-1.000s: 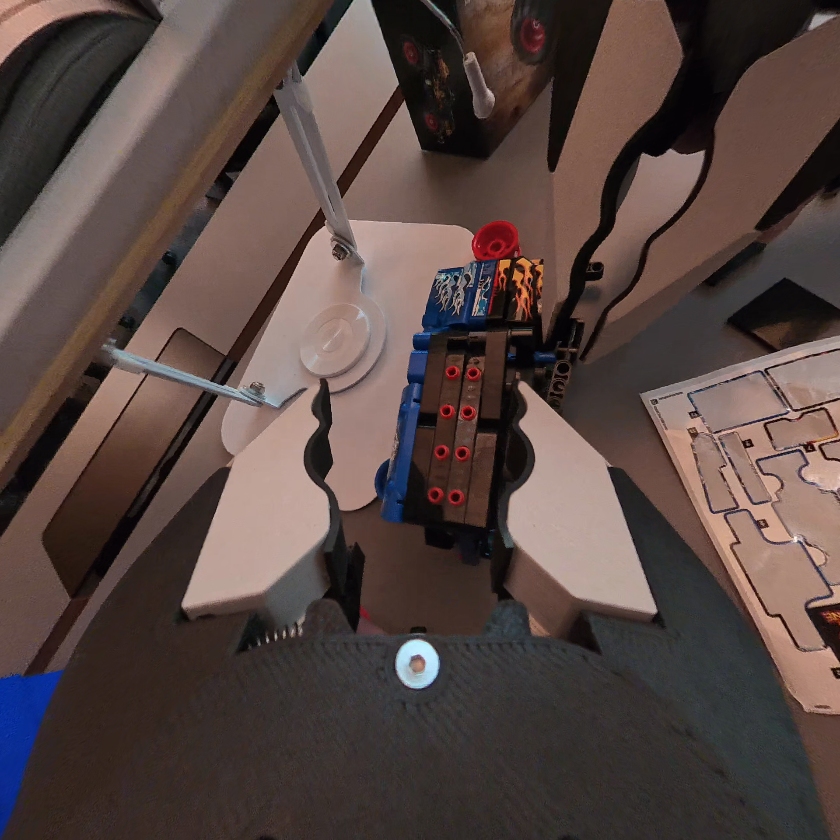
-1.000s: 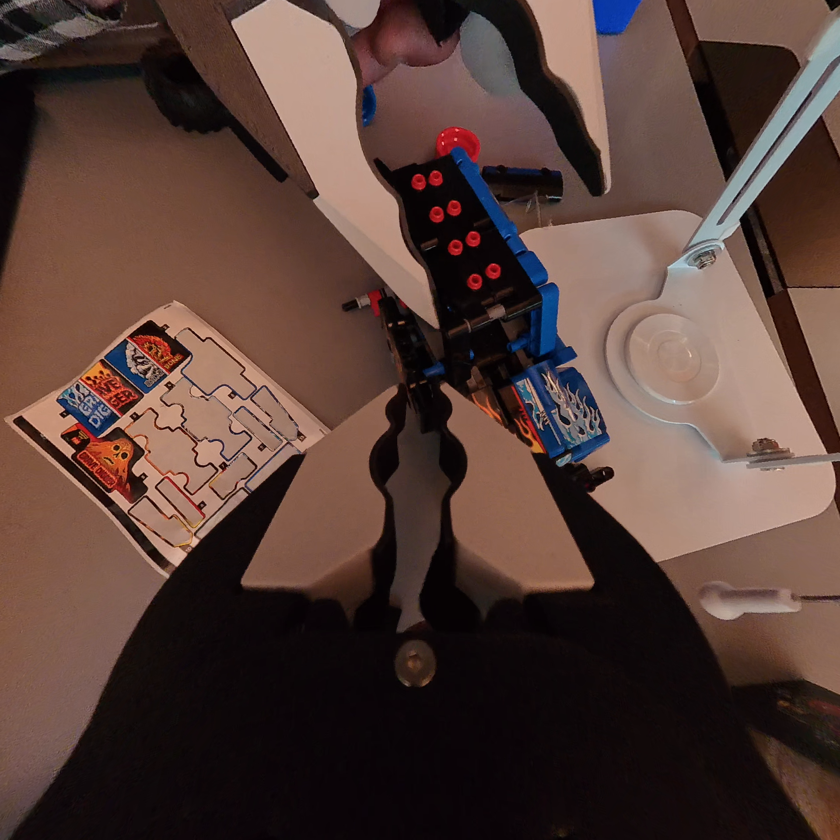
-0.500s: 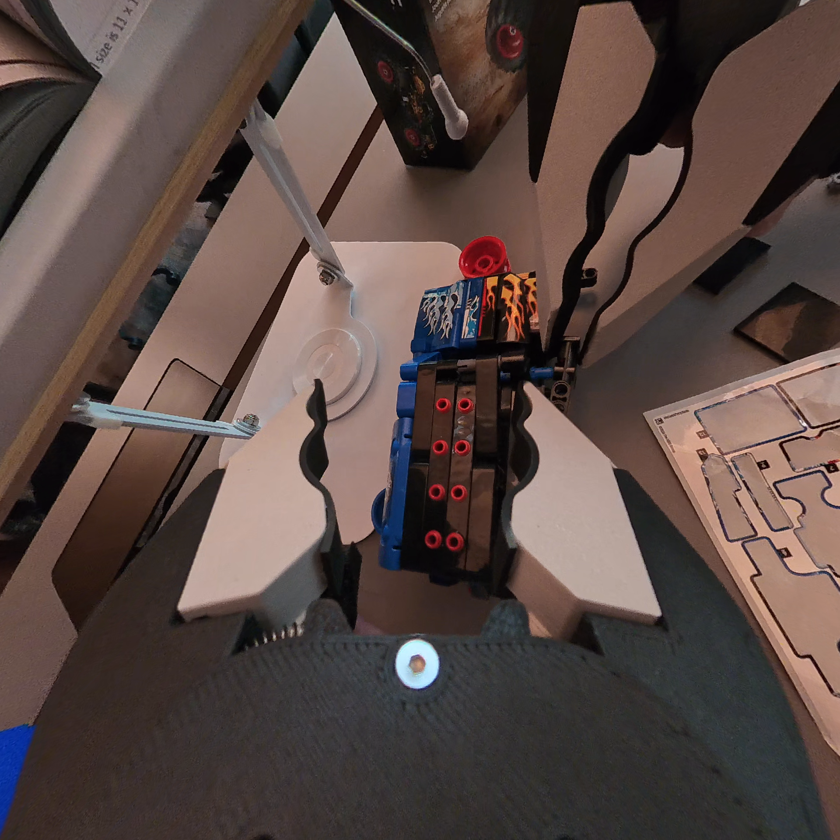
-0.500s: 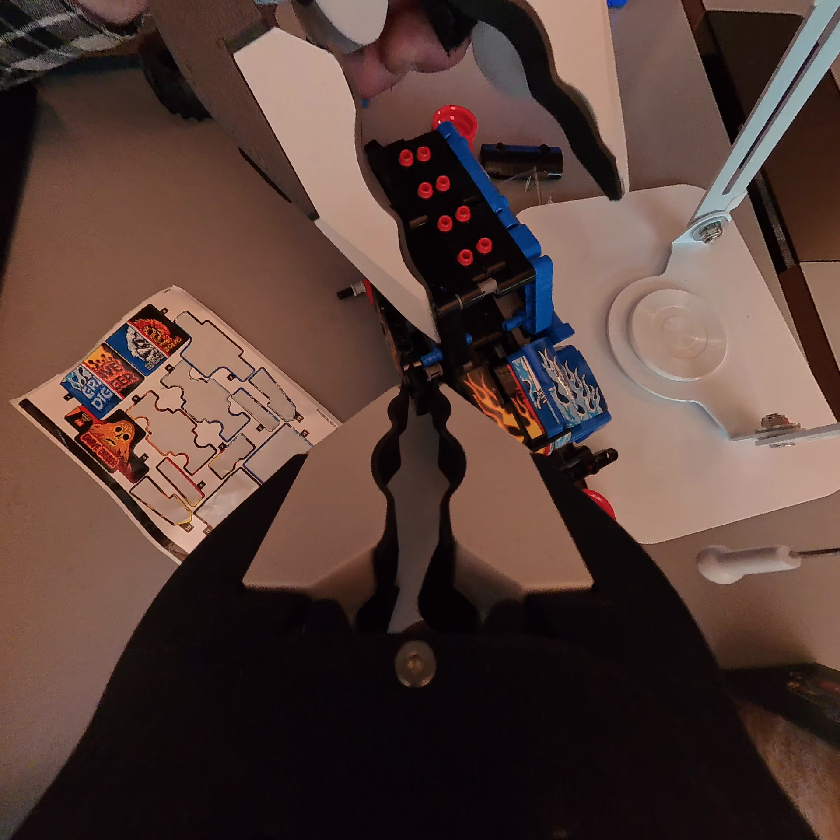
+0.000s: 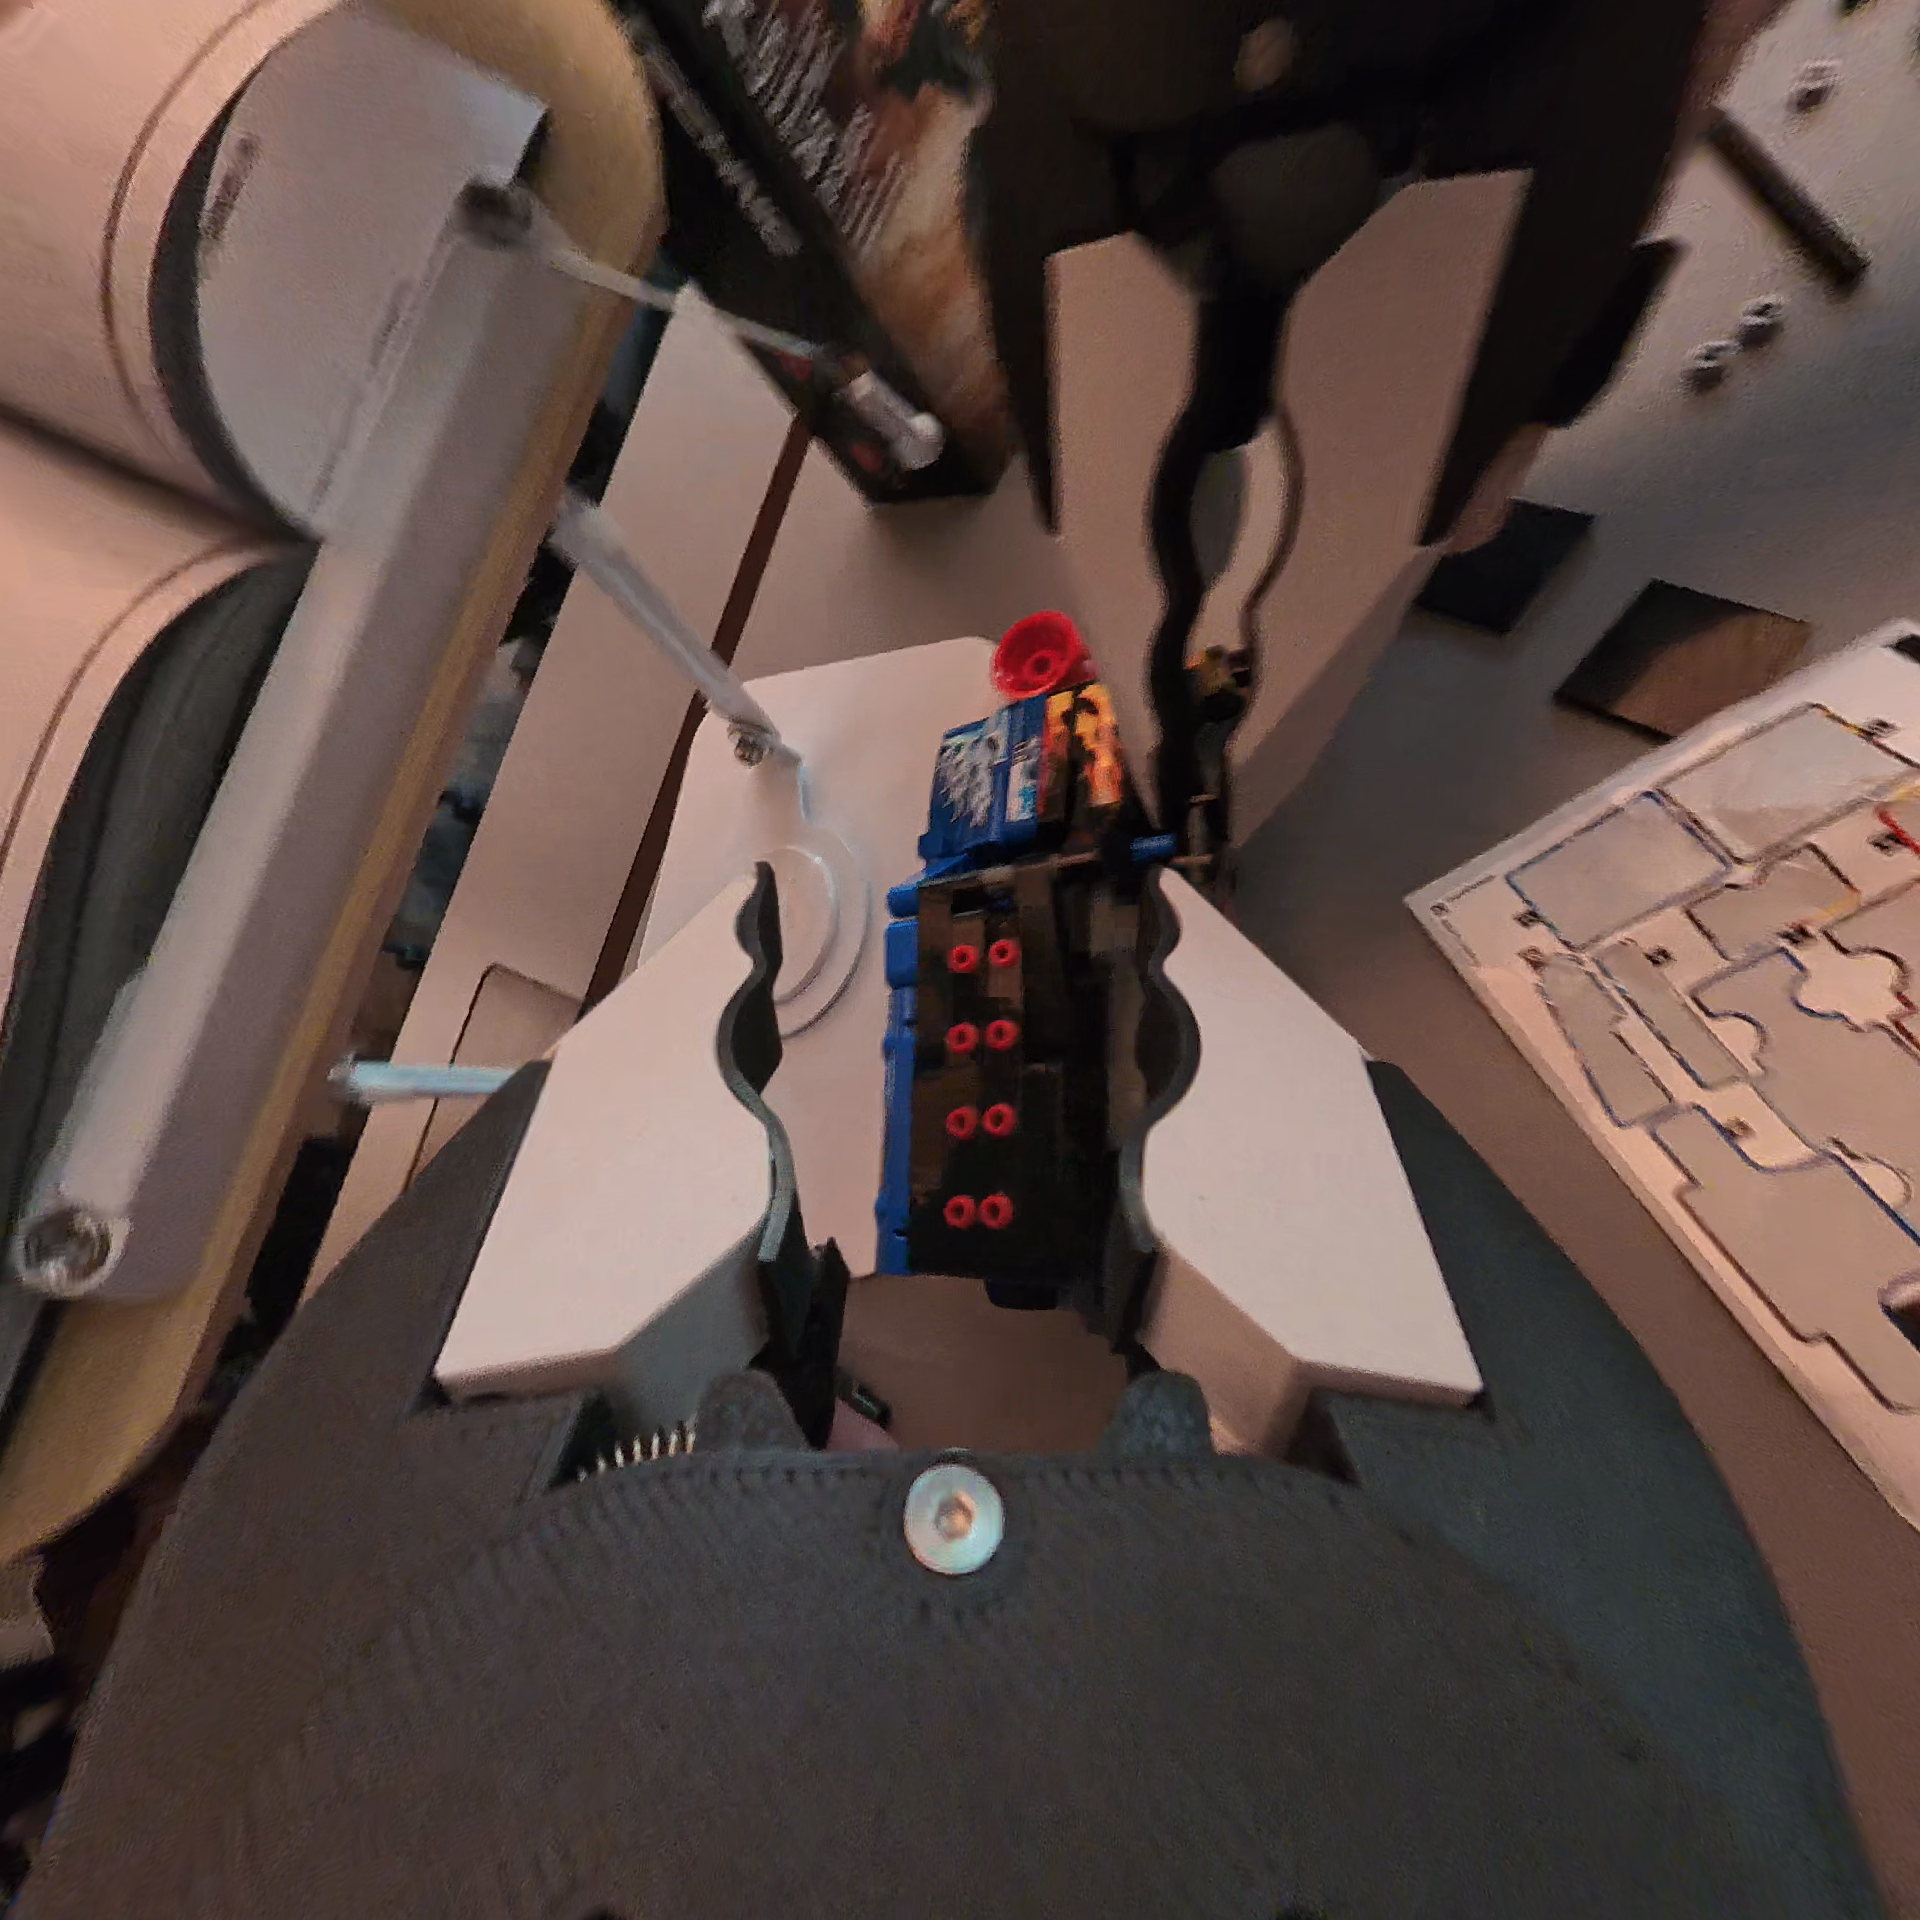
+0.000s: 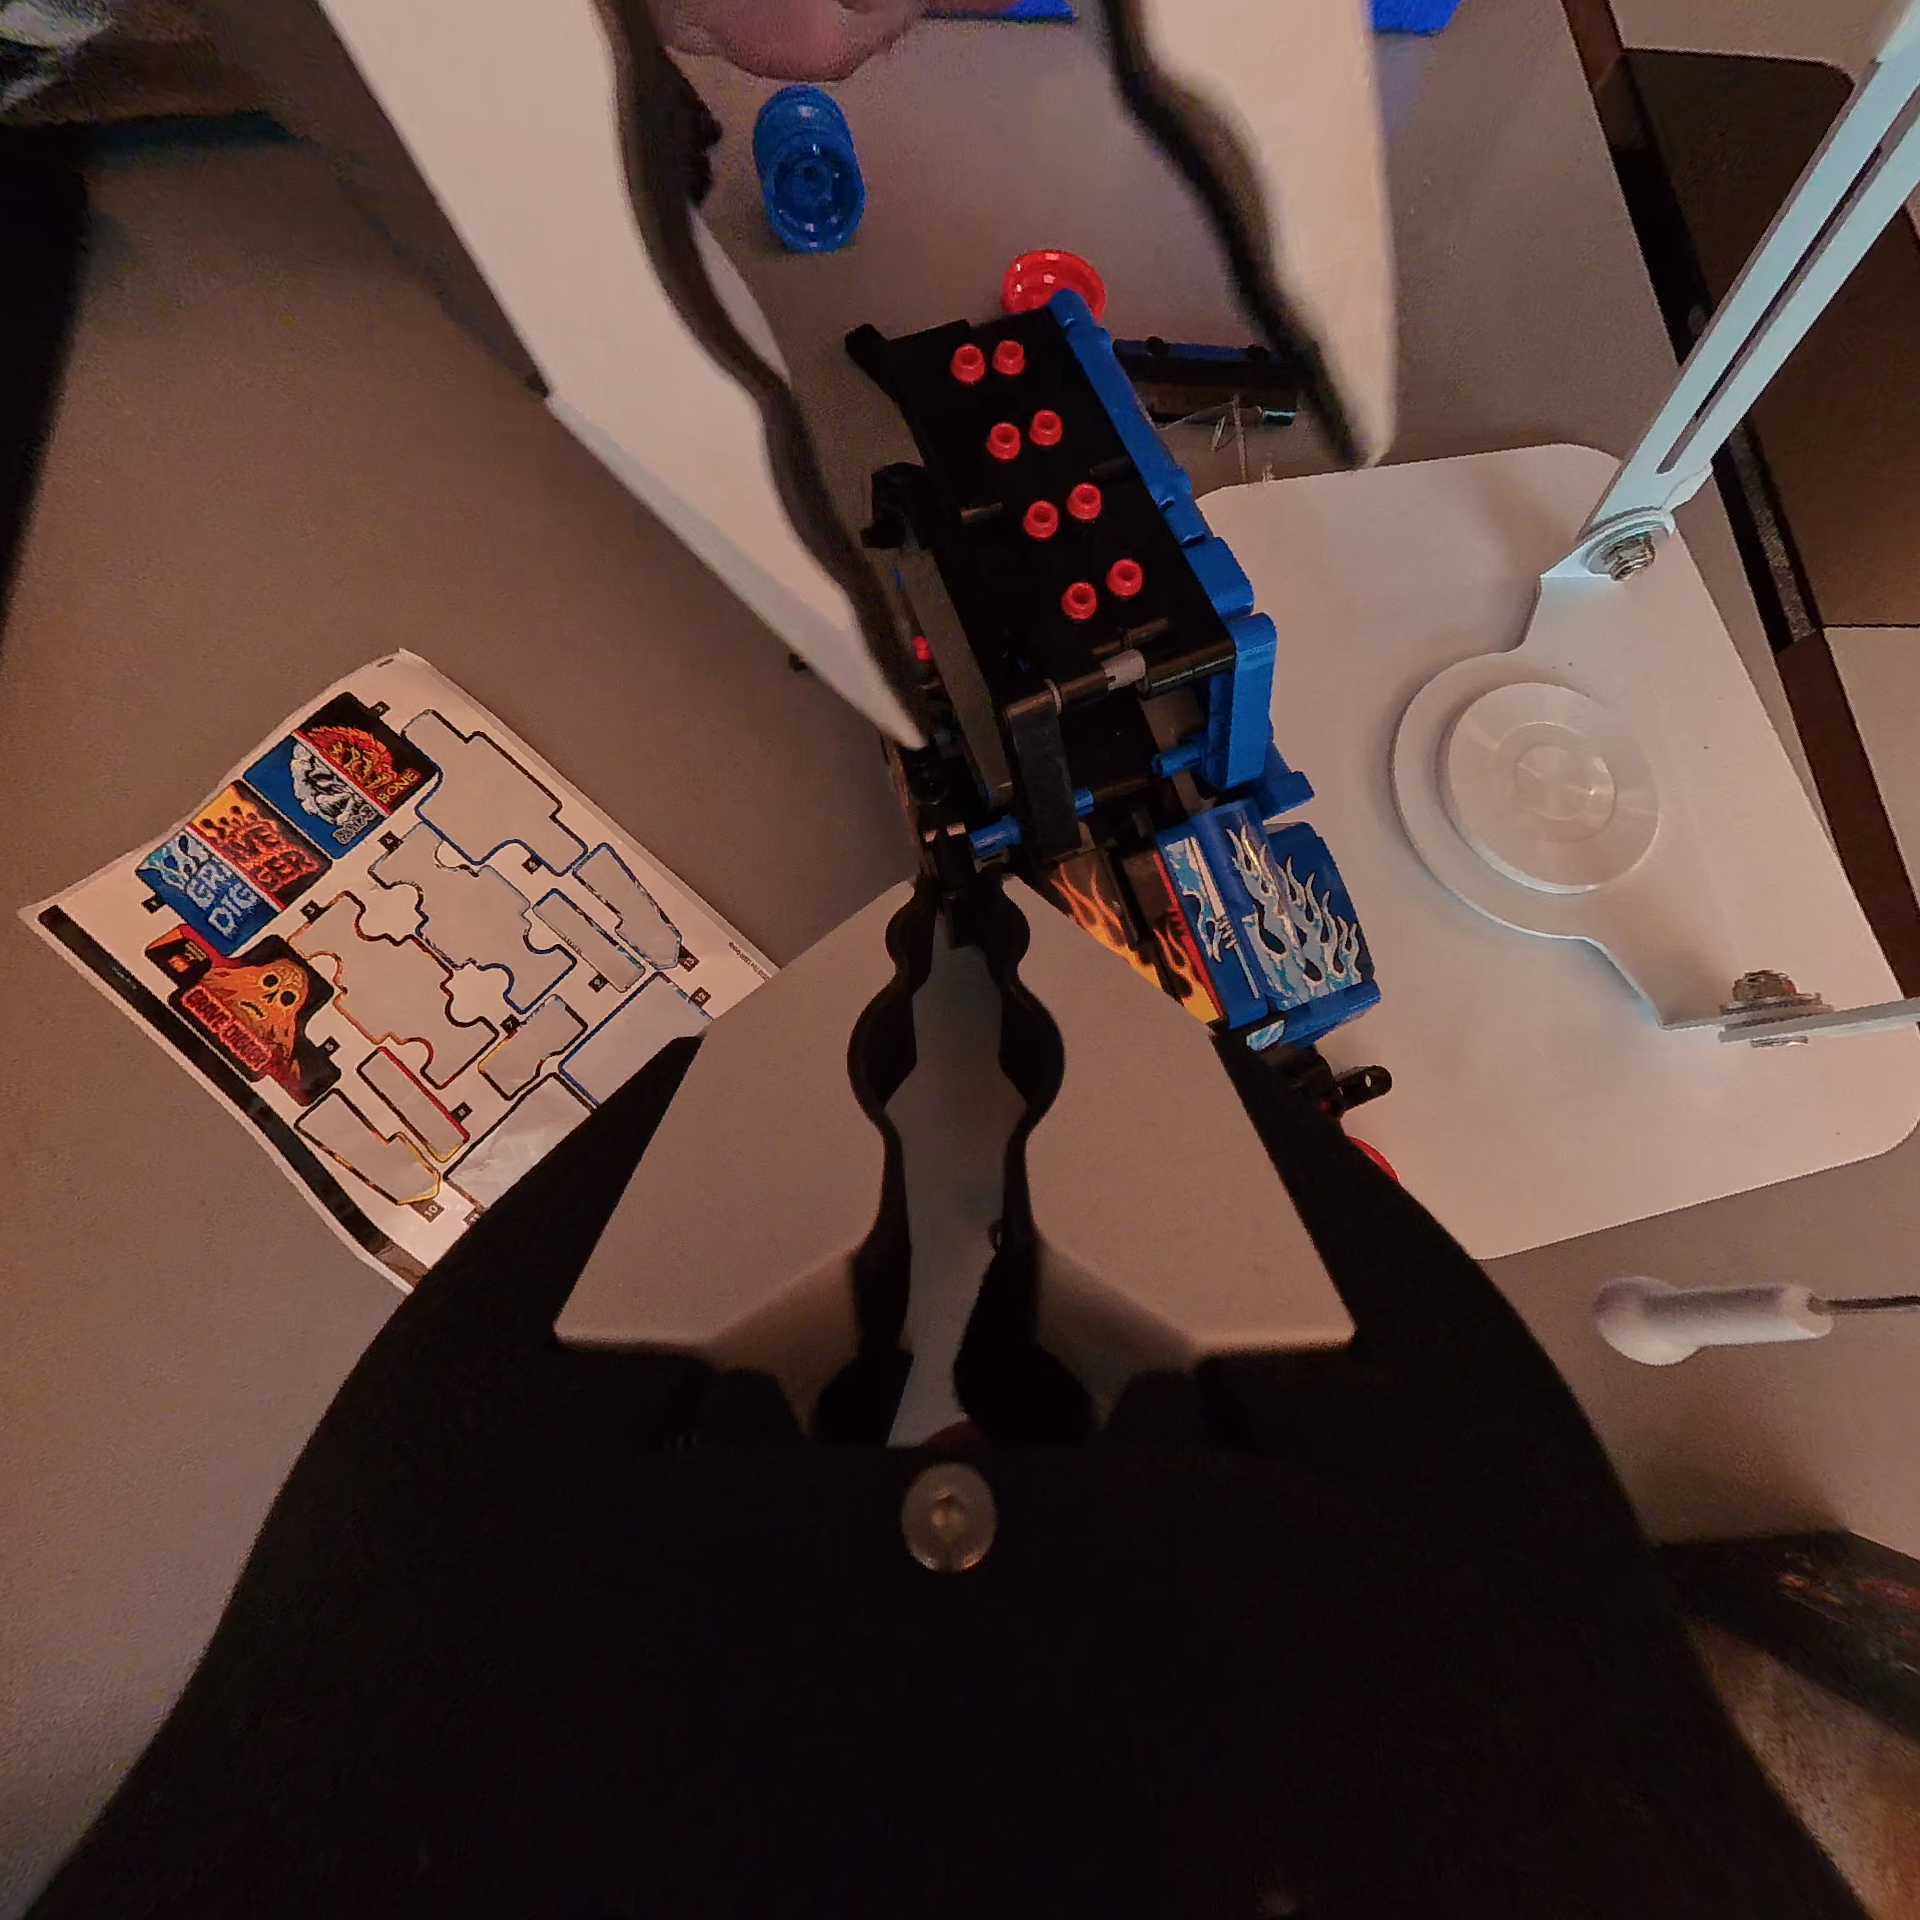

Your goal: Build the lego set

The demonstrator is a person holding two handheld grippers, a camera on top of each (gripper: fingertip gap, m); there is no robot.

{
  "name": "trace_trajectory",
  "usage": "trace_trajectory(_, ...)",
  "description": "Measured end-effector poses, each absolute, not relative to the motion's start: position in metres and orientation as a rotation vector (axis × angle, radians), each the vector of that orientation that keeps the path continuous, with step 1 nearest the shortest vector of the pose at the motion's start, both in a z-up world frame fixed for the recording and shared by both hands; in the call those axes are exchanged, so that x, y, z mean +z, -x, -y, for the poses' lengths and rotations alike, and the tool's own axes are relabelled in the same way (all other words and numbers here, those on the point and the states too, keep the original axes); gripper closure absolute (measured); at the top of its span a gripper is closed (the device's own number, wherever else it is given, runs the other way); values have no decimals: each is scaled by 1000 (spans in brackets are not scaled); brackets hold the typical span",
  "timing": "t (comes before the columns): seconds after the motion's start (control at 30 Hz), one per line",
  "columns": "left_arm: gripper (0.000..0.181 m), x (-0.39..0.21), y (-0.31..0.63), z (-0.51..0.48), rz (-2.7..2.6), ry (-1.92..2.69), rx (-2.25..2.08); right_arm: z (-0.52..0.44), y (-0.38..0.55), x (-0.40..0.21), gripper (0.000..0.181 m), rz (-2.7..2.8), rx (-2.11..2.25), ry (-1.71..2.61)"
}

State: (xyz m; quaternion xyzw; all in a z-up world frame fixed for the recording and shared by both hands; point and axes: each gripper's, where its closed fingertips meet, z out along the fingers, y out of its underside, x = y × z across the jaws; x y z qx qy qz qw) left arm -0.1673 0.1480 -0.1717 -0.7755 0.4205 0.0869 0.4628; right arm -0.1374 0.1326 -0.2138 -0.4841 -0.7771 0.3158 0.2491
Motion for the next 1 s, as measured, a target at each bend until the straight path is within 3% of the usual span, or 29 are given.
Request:
trace_trajectory(0.37,138,-201,148,-138,-1422,1934,299,-133,138,-214,174,2119,862,1305)
trace_trajectory(1.0,131,-208,147,-143,-1366,1866,339,-132,137,-215,174,2141,804,1325)
